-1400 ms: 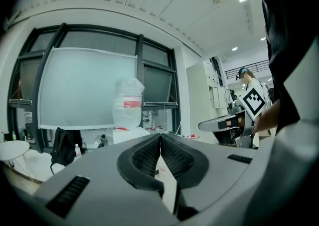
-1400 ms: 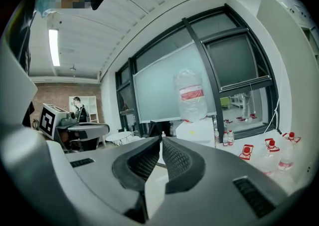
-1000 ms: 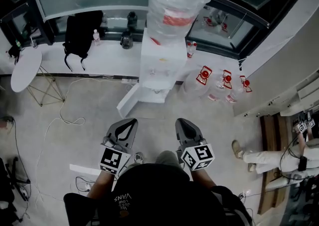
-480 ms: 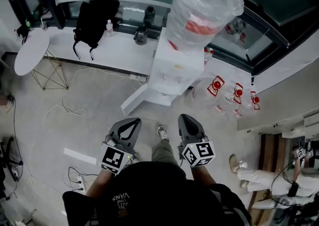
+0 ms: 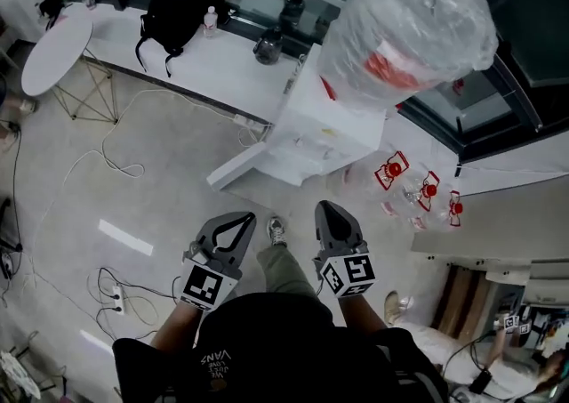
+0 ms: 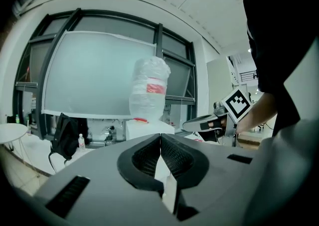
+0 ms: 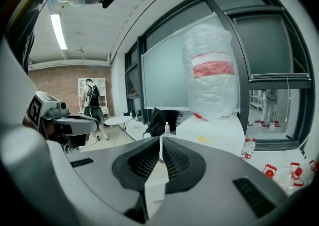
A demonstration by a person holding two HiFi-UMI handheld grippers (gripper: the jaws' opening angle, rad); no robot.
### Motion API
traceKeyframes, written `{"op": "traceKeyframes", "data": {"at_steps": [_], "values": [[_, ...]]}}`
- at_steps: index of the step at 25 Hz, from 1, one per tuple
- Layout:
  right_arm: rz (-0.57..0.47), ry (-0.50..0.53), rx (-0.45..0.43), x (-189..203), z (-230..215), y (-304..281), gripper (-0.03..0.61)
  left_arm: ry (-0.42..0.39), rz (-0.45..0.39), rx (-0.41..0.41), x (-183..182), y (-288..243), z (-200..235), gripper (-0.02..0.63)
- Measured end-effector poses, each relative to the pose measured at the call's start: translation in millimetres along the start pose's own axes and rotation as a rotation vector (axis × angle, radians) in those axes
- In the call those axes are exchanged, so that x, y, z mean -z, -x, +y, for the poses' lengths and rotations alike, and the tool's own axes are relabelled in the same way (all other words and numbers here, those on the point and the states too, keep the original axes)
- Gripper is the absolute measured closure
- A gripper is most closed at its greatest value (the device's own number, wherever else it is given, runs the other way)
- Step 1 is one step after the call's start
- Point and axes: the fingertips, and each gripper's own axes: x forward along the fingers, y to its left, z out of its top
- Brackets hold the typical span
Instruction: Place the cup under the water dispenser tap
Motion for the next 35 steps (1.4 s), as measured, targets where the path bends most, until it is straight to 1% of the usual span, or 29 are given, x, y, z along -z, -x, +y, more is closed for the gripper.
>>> {"op": "traceKeyframes", "data": {"at_steps": [3,6,11,15,18,23,31,35], "values": [[0.031,0.029,-0.016,17,-12,-25,0.532,-0.002,0.033,0.002,20,-17,8,0.594],[0.073,0.057,-0.031,45,-24,-55,0.532,0.019,0.059,-0.013,47,-29,19,0.594],[0.129,0.052,-0.038,96,-41,-101,0.532,0.025,0.083,-0.051,88,-47,43,0.594],[0.154,0.054,-0.034,133,-47,-131,0.532,0.029,0.106,-0.078,119,-56,59,0.594],[0.175,0.051,-0.032,162,-51,-151,0.532,0.045,0.118,-0.083,144,-64,62,0.594],[0.222,0.061,-0.036,212,-54,-182,0.532,0.066,0.121,-0.067,183,-72,60,0.594],[0.328,0.122,-0.027,307,-55,-238,0.532,0.088,0.116,-0.057,257,-72,69,0.594],[0.401,0.148,-0.008,363,-68,-262,0.532,0.101,0.129,-0.064,296,-78,80,0.594]]}}
